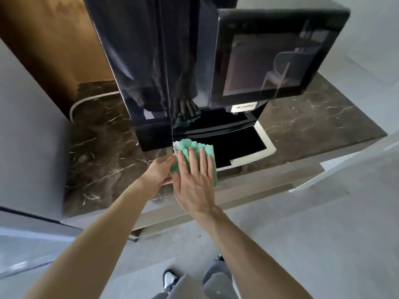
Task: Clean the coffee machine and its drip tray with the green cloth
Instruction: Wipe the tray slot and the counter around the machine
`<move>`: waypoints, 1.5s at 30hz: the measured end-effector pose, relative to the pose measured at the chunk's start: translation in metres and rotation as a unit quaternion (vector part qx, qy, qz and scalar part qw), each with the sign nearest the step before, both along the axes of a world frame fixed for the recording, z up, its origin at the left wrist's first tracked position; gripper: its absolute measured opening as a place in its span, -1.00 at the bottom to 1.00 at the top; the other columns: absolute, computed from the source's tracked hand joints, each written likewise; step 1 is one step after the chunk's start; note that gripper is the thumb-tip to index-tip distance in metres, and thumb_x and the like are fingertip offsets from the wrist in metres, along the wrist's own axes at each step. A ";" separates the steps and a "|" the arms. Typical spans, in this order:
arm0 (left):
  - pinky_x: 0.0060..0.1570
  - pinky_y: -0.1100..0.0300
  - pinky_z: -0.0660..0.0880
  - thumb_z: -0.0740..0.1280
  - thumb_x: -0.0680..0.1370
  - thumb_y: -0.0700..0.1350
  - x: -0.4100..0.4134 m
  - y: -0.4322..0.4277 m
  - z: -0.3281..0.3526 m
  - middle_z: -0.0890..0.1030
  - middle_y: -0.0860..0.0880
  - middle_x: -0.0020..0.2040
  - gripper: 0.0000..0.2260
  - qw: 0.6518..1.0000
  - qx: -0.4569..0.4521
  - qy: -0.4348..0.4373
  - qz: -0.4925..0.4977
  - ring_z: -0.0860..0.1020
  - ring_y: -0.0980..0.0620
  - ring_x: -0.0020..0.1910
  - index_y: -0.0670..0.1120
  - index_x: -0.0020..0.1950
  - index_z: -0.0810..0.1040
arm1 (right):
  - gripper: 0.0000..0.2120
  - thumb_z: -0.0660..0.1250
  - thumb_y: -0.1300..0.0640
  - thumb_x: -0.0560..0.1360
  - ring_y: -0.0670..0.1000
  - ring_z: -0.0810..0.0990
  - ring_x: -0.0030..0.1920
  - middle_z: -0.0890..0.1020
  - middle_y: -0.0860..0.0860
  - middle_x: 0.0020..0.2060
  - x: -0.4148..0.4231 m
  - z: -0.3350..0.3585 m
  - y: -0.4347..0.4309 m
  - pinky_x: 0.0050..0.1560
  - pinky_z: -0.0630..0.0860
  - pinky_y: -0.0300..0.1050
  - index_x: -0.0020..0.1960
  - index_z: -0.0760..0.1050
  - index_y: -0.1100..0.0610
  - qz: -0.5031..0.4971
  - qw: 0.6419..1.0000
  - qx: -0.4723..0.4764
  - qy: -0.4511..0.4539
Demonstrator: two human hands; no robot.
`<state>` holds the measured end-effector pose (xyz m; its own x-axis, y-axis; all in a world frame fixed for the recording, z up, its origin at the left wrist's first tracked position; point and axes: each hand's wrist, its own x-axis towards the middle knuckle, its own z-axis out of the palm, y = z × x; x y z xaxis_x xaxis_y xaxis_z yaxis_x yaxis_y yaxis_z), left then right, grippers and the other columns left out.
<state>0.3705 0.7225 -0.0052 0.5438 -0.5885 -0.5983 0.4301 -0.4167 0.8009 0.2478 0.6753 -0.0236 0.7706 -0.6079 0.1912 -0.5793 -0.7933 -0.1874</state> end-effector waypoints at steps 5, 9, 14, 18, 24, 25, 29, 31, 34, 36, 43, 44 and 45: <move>0.08 0.04 0.61 0.23 0.72 0.03 -0.001 0.002 0.006 0.71 -0.14 0.13 -0.71 0.999 0.014 -0.016 -0.033 0.67 -0.06 0.01 -0.10 0.31 0.58 | -0.53 0.04 -0.07 0.71 0.16 0.16 0.62 0.36 0.11 0.56 -0.033 -0.005 -0.036 0.61 0.07 0.18 0.59 0.32 -0.04 0.029 0.999 -0.003 -0.046; 0.11 0.01 0.61 0.26 0.71 0.02 0.008 -0.006 0.000 0.68 -0.23 0.15 -0.67 0.997 0.037 -0.064 -0.023 0.67 -0.11 -0.03 -0.19 0.33 0.57 | -0.52 0.00 -0.10 0.70 0.14 0.15 0.62 0.34 0.09 0.57 -0.064 -0.005 -0.092 0.63 0.01 0.13 0.58 0.32 -0.07 -0.004 1.000 -0.007 -0.023; 0.15 -0.01 0.57 0.25 0.72 -0.03 -0.003 -0.018 -0.001 0.67 -0.09 -0.07 -0.79 0.994 0.055 -0.092 0.033 0.65 -0.07 -0.07 -0.13 0.22 0.58 | -0.47 -0.04 -0.13 0.67 0.14 0.19 0.61 0.36 0.09 0.56 -0.099 0.000 -0.171 0.63 0.00 0.11 0.57 0.35 -0.05 -0.034 0.999 -0.005 0.002; -0.03 0.12 0.58 0.26 0.69 0.11 -0.023 -0.025 -0.002 0.64 -0.12 0.05 -0.63 0.986 0.077 -0.101 0.112 0.64 -0.11 0.02 -0.17 0.27 0.57 | -0.42 -0.07 -0.15 0.65 0.15 0.14 0.62 0.31 0.11 0.58 -0.109 0.000 -0.202 0.64 -0.08 0.08 0.60 0.30 0.00 -0.013 1.000 0.000 0.021; 0.09 -0.01 0.63 0.13 0.71 0.21 -0.068 -0.038 -0.007 0.67 -0.13 0.14 -0.54 0.965 0.076 -0.117 0.224 0.68 -0.04 -0.13 -0.06 0.43 0.50 | -0.35 0.06 -0.16 0.66 0.20 0.19 0.56 0.10 0.15 0.63 -0.100 0.014 -0.230 0.46 0.38 0.14 0.67 0.03 0.08 -0.042 0.990 0.137 0.012; 0.13 -0.04 0.63 0.13 0.70 0.23 -0.073 -0.038 -0.008 0.69 -0.12 0.09 -0.52 0.961 0.076 -0.120 0.236 0.68 -0.04 -0.13 -0.04 0.45 0.49 | -0.32 0.09 -0.17 0.66 0.20 0.27 0.52 0.07 0.13 0.63 -0.098 0.020 -0.236 0.33 0.49 0.15 0.67 -0.04 0.04 -0.048 0.984 0.172 0.025; 0.19 -0.09 0.62 0.13 0.68 0.26 -0.083 -0.040 -0.006 0.69 -0.09 -0.13 -0.53 0.951 0.104 -0.132 0.259 0.70 -0.10 -0.05 -0.03 0.36 0.54 | -0.23 0.12 -0.23 0.63 0.14 0.65 0.03 0.28 0.15 0.49 -0.084 0.030 -0.262 -0.01 0.54 0.01 0.66 -0.17 0.01 -0.066 0.955 0.282 0.058; 0.12 -0.04 0.64 0.13 0.69 0.23 -0.084 -0.043 -0.002 0.68 -0.10 -0.17 -0.60 0.950 0.114 -0.134 0.260 0.66 -0.06 -0.17 -0.02 0.28 0.53 | -0.29 0.17 -0.27 0.59 0.10 0.71 -0.14 0.45 0.08 0.34 -0.077 0.028 -0.273 0.03 0.58 0.00 0.59 0.03 0.04 -0.095 0.928 0.357 0.043; -0.10 0.07 0.62 0.14 0.69 0.22 -0.082 -0.045 0.001 0.67 -0.11 -0.19 -0.55 0.947 0.126 -0.140 0.260 0.61 0.00 -0.31 -0.09 0.27 0.57 | -0.40 0.19 -0.29 0.58 0.12 0.63 -0.10 0.55 0.01 0.00 -0.065 0.027 -0.286 0.09 0.57 0.03 0.37 0.29 0.17 -0.139 0.896 0.422 -0.002; -0.17 0.12 0.60 0.14 0.69 0.21 -0.081 -0.045 0.001 0.68 -0.11 -0.20 -0.55 0.947 0.136 -0.138 0.256 0.60 0.01 -0.34 -0.09 0.31 0.58 | -0.39 0.18 -0.27 0.60 0.14 0.53 0.01 0.52 0.04 0.00 -0.061 0.028 -0.295 0.10 0.49 -0.02 0.39 0.35 0.21 -0.156 0.875 0.458 -0.028; -0.11 0.08 0.62 0.14 0.70 0.22 -0.078 -0.045 -0.002 0.70 -0.15 -0.17 -0.57 0.947 0.129 -0.124 0.266 0.63 0.00 -0.30 -0.05 0.33 0.55 | -0.28 0.27 -0.43 0.48 0.16 0.60 0.16 0.61 0.05 0.15 -0.066 0.022 -0.304 0.34 0.49 0.11 0.38 0.47 0.11 -0.181 0.779 0.596 -0.065; -0.18 0.10 0.60 0.14 0.70 0.21 -0.078 -0.047 -0.003 0.70 -0.14 -0.18 -0.58 0.946 0.132 -0.131 0.266 0.63 0.00 -0.31 -0.07 0.27 0.56 | -0.30 0.30 -0.42 0.46 0.15 0.62 0.17 0.63 0.04 0.16 -0.070 0.018 -0.302 0.34 0.50 0.12 0.35 0.49 0.10 -0.185 0.757 0.621 -0.086; -0.29 0.14 0.55 0.14 0.71 0.20 -0.077 -0.047 -0.004 0.68 -0.11 -0.21 -0.61 0.944 0.135 -0.144 0.264 0.61 0.00 -0.34 -0.08 0.18 0.56 | -0.31 0.33 -0.41 0.45 0.14 0.62 0.17 0.64 0.03 0.17 -0.074 0.016 -0.299 0.34 0.51 0.13 0.35 0.51 0.08 -0.186 0.742 0.636 -0.101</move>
<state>0.2937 0.6754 -0.0094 0.8812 -0.0372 -0.4713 0.4164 -0.4110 0.8110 0.1735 0.3765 -0.0079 0.5382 -0.5584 -0.6313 -0.5720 0.3082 -0.7602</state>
